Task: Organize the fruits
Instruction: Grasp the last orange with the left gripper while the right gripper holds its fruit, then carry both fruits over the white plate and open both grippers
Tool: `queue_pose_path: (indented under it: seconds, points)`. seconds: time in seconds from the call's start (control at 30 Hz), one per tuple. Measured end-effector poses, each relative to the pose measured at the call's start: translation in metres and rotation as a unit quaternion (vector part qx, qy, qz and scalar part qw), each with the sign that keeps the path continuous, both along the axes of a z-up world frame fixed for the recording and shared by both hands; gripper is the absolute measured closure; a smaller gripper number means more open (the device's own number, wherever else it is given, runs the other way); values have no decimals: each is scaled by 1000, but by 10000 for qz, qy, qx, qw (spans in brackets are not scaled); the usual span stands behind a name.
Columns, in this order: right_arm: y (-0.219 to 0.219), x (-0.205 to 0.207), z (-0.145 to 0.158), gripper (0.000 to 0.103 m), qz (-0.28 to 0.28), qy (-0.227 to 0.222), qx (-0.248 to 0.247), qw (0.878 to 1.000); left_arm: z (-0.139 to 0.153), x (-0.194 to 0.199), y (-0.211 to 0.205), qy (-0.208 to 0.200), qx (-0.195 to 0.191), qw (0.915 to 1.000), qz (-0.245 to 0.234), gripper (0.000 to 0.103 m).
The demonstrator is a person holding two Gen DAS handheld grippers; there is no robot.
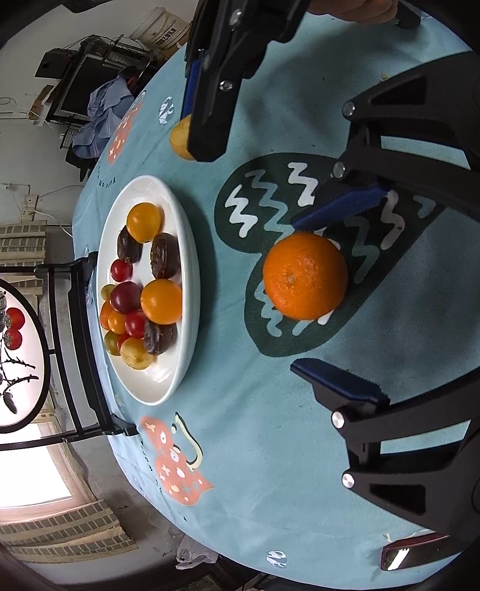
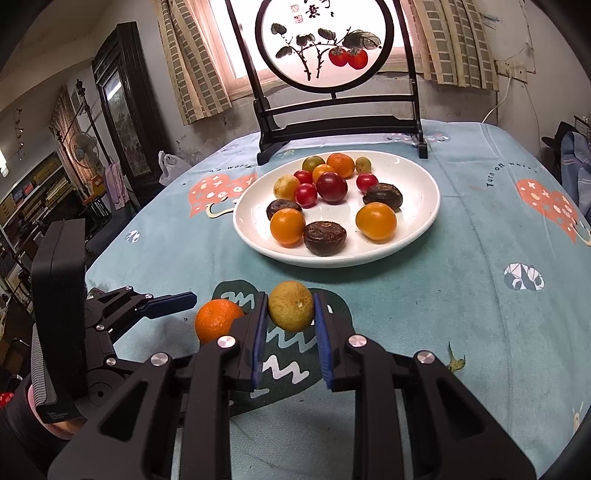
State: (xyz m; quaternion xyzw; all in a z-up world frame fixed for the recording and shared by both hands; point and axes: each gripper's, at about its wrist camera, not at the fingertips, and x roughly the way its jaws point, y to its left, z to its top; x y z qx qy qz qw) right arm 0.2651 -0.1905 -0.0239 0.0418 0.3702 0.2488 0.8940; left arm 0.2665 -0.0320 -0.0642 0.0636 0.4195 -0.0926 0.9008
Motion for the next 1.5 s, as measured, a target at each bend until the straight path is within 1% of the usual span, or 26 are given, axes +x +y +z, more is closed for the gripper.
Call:
queue_pose_path:
  seconds: [0.03, 0.07, 0.2, 0.23, 0.37, 0.57, 0.77, 0.87, 0.93, 1.03, 1.17, 1.33, 1.5]
  points:
    - [0, 0, 0, 78, 2, -2, -3, 10000, -1, 2, -1, 5, -3, 10000, 10, 31]
    - [0, 0, 0, 78, -1, -4, -5, 10000, -1, 3, -1, 20, -10, 10000, 4, 34]
    - [-1, -1, 1, 78, -15, -13, 20, 10000, -5, 6, -5, 174, -85, 9997, -113, 53]
    - [-1, -1, 2, 78, -22, -18, 17, 10000, -5, 5, -6, 181, -102, 9997, -145, 55]
    - [-1, -2, 2, 78, -25, -21, 20, 10000, -6, 4, -10, 132, -22, 9998, -165, 56]
    - [0, -6, 1, 78, -2, -50, 7, 10000, -1, 1, -4, 151, -208, 9996, -72, 56]
    - [2, -19, 7, 78, 37, -189, 66, 9998, 19, -13, -3, -150, -373, 9992, 11, 56]
    - [-3, -21, 21, 78, -8, -346, 168, 9993, 39, -14, 0, -319, -448, 9985, -3, 56]
    - [-5, -10, 33, 78, -96, -451, 149, 9988, 53, -4, 3, -367, -490, 9981, 2, 56]
    - [-8, 14, 44, 78, -210, -423, 229, 9986, 72, 21, 8, -423, -514, 9977, 128, 56]
    - [-7, 53, 53, 78, -349, -382, 193, 9985, 84, 64, 17, -335, -615, 9970, 335, 57]
    - [-3, 108, 42, 78, -423, -90, 135, 9990, 79, 119, 18, -226, -488, 9969, 578, 57]
    - [2, 146, 21, 78, -404, 170, 11, 9990, 63, 161, 21, -19, -479, 9963, 720, 57]
